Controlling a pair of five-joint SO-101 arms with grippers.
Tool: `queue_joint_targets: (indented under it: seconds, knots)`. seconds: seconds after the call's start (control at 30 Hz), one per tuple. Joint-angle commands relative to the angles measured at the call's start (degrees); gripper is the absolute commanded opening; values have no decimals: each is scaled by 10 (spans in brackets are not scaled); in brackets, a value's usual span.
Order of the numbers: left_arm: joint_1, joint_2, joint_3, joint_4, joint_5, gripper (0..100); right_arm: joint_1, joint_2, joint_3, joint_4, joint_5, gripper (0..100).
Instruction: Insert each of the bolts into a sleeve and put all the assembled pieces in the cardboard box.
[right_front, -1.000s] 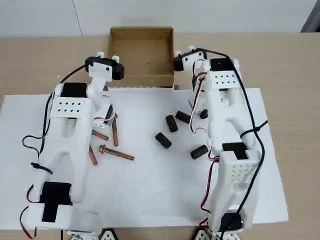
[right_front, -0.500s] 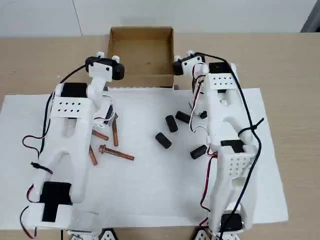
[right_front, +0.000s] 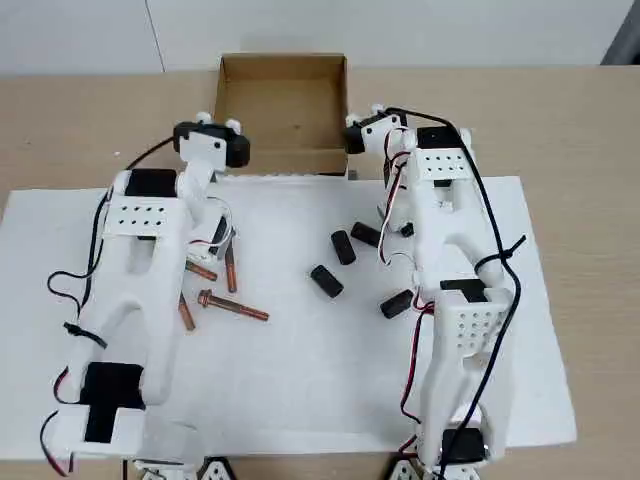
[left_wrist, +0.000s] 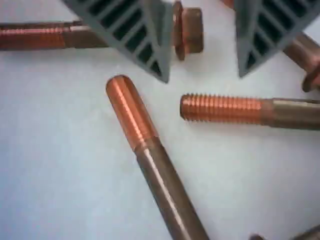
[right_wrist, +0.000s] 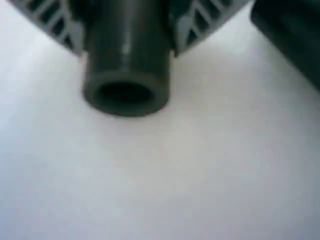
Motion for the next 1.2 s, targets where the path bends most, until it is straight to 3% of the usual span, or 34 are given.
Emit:
queue_joint_targets:
  seconds: [0.0, 0.37, 0.6, 0.73, 1.0, 1.17]
  knots:
    - [2, -3, 4, 2, 3, 87, -4, 23, 3, -9, 11, 13]
    - [3, -7, 2, 4, 3, 87, -8, -63, -52, 73, 4, 4]
    - [4, -5, -27, 15, 1, 87, -4, -159, -66, 143, -46, 3]
    - [3, 16, -77, 33, -23, 87, -3, -227, -11, 143, -55, 3]
    - [2, 182, -299, 163, -21, 86, 32, -323, 111, 143, -59, 3]
    - [1, 259, -385, 170, 54, 86, 73, -372, 176, 141, -59, 3]
